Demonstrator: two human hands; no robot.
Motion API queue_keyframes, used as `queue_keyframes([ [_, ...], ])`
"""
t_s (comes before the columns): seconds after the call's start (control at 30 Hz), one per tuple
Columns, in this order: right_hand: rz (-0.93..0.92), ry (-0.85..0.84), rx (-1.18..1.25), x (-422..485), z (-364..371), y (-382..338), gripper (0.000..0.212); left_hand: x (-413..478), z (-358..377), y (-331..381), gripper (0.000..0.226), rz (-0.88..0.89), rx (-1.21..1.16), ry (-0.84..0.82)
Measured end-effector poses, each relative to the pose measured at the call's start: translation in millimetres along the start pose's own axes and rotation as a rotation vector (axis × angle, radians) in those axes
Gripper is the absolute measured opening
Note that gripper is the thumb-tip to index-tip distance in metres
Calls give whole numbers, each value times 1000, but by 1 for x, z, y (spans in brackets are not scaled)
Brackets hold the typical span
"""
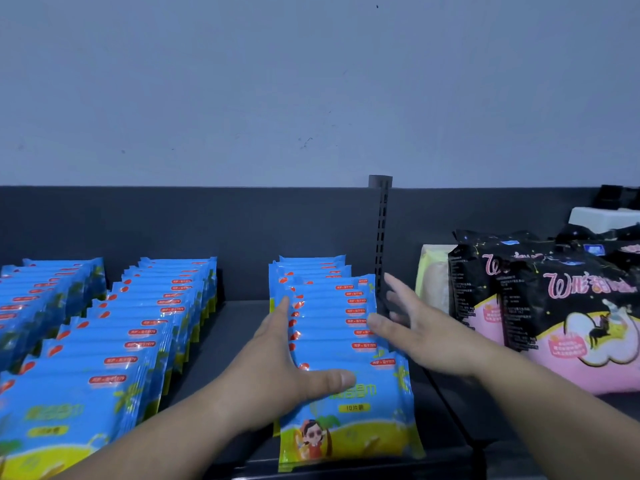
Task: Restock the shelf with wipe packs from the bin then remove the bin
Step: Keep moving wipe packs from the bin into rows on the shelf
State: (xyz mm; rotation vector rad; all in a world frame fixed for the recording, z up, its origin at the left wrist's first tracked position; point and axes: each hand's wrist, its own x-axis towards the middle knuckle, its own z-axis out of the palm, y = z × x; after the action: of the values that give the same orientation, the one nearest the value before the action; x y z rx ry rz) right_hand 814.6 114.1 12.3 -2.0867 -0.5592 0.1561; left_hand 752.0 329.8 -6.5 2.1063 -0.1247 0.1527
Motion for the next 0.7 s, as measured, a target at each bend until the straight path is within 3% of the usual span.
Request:
queue_keyframes([
  [0.07,-1,-57,-33,2,9,1,84,1,0,2,105,-3,-14,4],
  [0.13,23,-89,-92,-1,16,0,102,0,-1,3,114,-8,-48,-9],
  [0.33,39,-111,-51,2,13,4,111,-4,-4,6,91,-37,-235,-92],
  [0.47,5,18,-52,28,1,7,109,19,-16,18,48,-72,-354,-42],
  [0.6,91,-1,-186,49,-10,-2,122,53,-27,26,45,-124,-316,12],
  [0.7,132,-47,-219,59,-10,-7,114,75,-28,21,39,-214,-258,-150],
])
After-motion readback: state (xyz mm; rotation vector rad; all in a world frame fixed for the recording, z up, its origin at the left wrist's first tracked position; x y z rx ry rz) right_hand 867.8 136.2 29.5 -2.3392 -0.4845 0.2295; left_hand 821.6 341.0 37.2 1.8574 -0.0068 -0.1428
